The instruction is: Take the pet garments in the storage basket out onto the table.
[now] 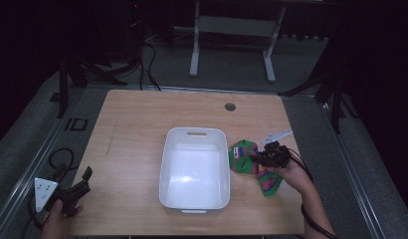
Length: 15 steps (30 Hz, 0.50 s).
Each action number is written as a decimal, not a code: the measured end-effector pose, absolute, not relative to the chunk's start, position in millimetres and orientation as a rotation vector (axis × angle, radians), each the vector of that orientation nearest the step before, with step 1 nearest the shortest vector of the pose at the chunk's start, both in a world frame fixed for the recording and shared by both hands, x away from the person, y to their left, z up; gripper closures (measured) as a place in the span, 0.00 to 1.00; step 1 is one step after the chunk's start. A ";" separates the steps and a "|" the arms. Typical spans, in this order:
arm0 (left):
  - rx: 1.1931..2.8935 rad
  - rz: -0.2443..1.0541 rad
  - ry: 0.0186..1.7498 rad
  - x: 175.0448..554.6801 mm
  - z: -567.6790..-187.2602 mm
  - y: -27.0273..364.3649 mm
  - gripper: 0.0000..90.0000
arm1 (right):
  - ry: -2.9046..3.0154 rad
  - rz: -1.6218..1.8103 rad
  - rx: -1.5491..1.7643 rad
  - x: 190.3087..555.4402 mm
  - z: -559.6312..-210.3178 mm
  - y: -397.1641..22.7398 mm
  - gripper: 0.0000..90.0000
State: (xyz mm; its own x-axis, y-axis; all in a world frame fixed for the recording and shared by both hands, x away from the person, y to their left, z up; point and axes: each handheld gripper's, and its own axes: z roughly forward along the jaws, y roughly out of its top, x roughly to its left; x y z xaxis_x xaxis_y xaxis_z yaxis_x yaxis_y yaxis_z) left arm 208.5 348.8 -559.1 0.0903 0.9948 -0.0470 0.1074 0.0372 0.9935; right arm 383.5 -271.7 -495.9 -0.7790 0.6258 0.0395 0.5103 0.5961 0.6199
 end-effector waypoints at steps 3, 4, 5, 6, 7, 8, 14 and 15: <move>1.297 1.058 1.235 208.4 -559.1 348.8 0.16 | 2.641 0.964 0.977 382.8 -505.8 -270.8 0.85; 1.297 1.058 1.236 208.4 -559.1 348.8 0.16 | 2.642 0.971 0.976 382.6 -508.2 -270.5 0.85; 1.297 1.058 1.235 208.4 -559.1 348.8 0.16 | 2.642 0.978 0.982 382.5 -509.7 -270.2 0.85; 1.297 1.057 1.235 208.4 -559.1 348.8 0.16 | 2.642 0.981 0.982 382.6 -510.5 -270.1 0.83; 1.297 1.057 1.235 208.4 -559.1 348.8 0.16 | 2.640 0.981 0.981 382.5 -510.4 -269.7 0.82; 1.297 1.057 1.235 208.5 -559.1 348.8 0.16 | 2.640 0.981 0.981 382.5 -510.4 -269.7 0.82; 1.297 1.058 1.237 208.5 -559.1 348.7 0.16 | 2.619 0.974 0.950 379.2 -495.2 -269.6 0.62; 1.297 1.058 1.237 208.5 -559.0 348.7 0.16 | 2.611 0.987 0.947 378.9 -491.1 -270.8 0.60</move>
State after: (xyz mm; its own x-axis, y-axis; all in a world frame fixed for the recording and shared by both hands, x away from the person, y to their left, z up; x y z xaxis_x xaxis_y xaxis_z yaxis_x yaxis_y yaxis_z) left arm 208.5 348.7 -559.0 0.0895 0.9949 -0.0469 0.1075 0.0372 0.9935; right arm 378.9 -270.8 -491.1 -0.7767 0.6284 0.0428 0.4995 0.5732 0.6496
